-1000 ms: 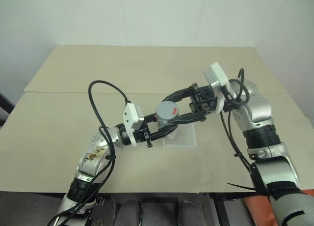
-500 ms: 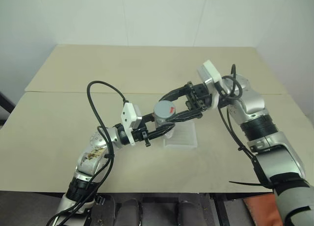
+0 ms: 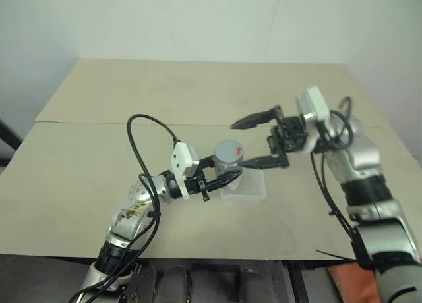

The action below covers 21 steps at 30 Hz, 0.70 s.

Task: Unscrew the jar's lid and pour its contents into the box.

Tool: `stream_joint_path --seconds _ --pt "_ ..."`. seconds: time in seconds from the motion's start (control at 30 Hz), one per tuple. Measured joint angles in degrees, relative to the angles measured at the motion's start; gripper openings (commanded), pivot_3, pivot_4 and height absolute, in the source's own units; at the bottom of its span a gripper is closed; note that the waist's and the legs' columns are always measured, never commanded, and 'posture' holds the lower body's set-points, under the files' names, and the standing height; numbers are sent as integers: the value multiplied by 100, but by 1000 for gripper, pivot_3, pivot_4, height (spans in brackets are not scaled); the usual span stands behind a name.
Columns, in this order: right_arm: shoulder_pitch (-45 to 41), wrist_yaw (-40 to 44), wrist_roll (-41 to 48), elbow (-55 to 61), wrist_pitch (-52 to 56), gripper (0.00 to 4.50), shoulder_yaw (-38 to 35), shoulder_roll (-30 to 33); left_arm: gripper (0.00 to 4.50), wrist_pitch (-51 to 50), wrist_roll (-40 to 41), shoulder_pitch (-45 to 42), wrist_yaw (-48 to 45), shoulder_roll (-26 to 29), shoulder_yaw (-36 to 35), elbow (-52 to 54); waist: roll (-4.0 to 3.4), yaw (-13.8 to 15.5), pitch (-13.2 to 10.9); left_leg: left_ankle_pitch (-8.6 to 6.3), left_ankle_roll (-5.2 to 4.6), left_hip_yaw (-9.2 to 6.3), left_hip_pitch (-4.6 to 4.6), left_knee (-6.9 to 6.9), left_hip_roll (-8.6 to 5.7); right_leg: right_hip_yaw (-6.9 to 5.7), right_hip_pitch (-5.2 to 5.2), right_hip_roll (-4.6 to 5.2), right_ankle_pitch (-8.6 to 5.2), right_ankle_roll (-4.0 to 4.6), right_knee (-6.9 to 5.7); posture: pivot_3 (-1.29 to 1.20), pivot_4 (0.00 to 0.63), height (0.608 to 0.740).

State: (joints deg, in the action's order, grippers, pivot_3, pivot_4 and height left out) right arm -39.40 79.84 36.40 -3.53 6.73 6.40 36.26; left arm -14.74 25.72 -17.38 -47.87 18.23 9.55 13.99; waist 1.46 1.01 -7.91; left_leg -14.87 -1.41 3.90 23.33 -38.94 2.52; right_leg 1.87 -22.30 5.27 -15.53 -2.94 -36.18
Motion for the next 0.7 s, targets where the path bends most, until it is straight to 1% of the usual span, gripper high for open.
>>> stream_joint_path --seconds 0.03,0.1,0.23,0.33,0.5,0.7 --pt "394 -465 -117 431 104 4478 -108 4 1961 0 -49 -7 25 -3 -21 -23 -1 -16 0 0 0 3 8 -1 -4 6 -6 5 0 0 -4 0 150 740" --pt "744 -1219 -256 1050 346 4478 -267 -34 1961 2 -101 -31 56 -53 -16 -69 -2 -48 -1 0 0 6 7 -4 -8 13 -8 6 0 0 -1 0 150 740" --pt "922 -2183 -308 2077 715 4478 -466 -128 1961 14 -165 -105 92 -155 27 -158 -2 -60 -1 1 1 4 -5 -4 -8 15 -5 0 0 0 9 0 150 740" --pt "936 -2786 -445 2465 996 4478 -461 -296 1961 80 -236 -184 90 -200 44 -275 -2 -56 -1 1 1 4 -6 -7 -12 17 -4 1 0 0 7 0 150 740" --pt "1058 -2983 -470 2862 1294 4478 -433 -293 1961 210 -332 -275 36 -225 52 -436 -2 -31 -1 1 0 3 -2 -8 -14 16 -4 1 0 -1 9 0 150 740" --pt "1003 -3249 -641 3011 1666 4478 -134 -352 1961 254 -414 -299 -4 -287 61 -500 -2 -51 -1 1 0 2 -4 -8 -13 17 -5 -1 0 -1 7 0 150 740"
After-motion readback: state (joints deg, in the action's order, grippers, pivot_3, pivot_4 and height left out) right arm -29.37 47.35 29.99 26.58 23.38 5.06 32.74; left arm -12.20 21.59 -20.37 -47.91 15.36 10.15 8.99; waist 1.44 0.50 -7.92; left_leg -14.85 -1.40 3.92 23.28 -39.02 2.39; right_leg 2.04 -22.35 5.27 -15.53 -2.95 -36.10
